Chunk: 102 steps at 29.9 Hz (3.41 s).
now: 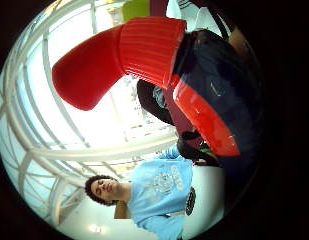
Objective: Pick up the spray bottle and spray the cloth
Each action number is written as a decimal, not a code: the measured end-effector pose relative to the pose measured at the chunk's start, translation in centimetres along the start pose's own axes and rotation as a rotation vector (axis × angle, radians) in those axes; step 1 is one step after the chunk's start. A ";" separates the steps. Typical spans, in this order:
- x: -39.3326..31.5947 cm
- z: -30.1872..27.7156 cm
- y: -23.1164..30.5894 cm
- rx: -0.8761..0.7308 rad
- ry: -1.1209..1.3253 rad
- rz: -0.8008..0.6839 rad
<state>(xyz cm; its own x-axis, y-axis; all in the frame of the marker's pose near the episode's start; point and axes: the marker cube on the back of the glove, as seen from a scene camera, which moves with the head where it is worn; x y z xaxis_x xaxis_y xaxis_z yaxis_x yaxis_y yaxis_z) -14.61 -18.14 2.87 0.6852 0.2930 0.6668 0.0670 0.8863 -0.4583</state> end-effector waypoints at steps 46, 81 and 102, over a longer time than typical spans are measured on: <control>-0.7 2.8 -1.5 -0.049 0.122 0.202; -12.7 20.8 -3.0 0.261 -0.354 -0.560; -13.5 30.4 -5.8 0.235 -0.303 -0.649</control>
<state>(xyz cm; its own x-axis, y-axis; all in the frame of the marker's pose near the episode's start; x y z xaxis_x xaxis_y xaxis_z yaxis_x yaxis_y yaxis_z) -46.32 -16.33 14.36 0.3288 -0.2582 0.9084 0.2095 0.9579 0.1965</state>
